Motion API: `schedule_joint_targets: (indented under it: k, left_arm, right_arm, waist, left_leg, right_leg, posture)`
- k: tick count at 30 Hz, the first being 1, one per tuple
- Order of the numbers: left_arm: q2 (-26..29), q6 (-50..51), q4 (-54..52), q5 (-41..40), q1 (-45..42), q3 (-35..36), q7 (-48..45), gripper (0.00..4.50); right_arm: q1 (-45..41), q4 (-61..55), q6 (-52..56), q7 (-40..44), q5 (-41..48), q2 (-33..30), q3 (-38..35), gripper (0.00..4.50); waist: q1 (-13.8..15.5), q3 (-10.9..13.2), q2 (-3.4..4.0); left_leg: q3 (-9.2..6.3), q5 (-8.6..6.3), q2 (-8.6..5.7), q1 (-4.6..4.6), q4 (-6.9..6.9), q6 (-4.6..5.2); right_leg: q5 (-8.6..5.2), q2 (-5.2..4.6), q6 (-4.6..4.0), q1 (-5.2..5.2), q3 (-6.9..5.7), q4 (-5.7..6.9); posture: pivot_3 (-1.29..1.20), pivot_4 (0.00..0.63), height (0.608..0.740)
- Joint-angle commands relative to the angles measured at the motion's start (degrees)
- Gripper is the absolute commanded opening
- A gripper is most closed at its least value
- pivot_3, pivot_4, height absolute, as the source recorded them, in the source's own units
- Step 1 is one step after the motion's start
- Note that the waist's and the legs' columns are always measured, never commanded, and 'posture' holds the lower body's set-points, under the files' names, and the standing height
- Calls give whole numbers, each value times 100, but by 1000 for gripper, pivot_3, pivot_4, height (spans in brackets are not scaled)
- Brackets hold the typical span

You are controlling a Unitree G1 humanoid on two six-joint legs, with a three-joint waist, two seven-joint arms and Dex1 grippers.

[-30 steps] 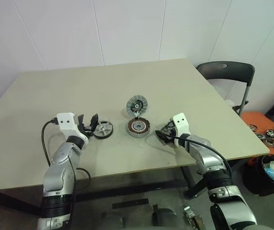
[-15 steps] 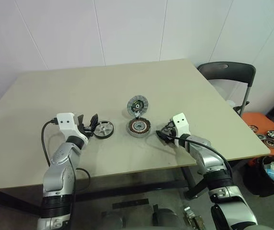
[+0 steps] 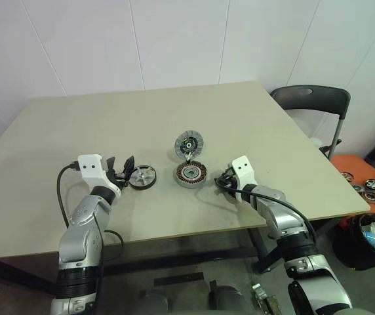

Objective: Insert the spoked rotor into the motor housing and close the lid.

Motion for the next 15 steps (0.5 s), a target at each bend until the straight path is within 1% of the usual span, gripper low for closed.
schedule_joint_targets:
  k: [1, 2, 5, 9, 15]
  left_arm:
    - [48, -78, -110, 38, -101, 29, -26, 3247]
    - [48, -77, -110, 37, -100, 31, -28, 3247]
    - [55, -74, -107, 41, -95, 38, -30, 3247]
    - [58, -73, -103, 41, -94, 43, -34, 3247]
    - [53, -79, -86, 43, -106, 43, -45, 3247]
  right_arm:
    - [22, -97, 24, -35, -16, -47, -80, 971]
    - [22, -101, 29, -39, -19, -48, -77, 699]
    - [7, -76, 60, -100, -68, -46, -56, 684]
    - [33, -140, 55, 45, 43, -22, -61, 685]
    - [-3, -54, 169, -100, -45, -20, -40, 685]
  waist:
    - [3, 0, 0]
    - [3, 0, 0]
    - [1, 0, 0]
    - [0, 0, 0]
    - [0, 0, 0]
  left_leg:
    - [0, 0, 0, 0, 0, 0]
    - [0, 0, 0, 0, 0, 0]
    - [0, 0, 0, 0, 0, 0]
    - [0, 0, 0, 0, 0, 0]
    - [0, 0, 0, 0, -3, 1]
  right_leg:
    - [0, 0, 0, 0, 0, 0]
    - [0, 0, 1, 0, 0, 0]
    - [0, 0, 1, 0, 0, -1]
    - [0, 0, 1, 0, 0, -1]
    - [0, 0, 0, -1, 0, -2]
  posture:
    - [0, 0, 740]
    - [0, 0, 740]
    - [0, 0, 740]
    - [0, 0, 740]
    - [0, 0, 740]
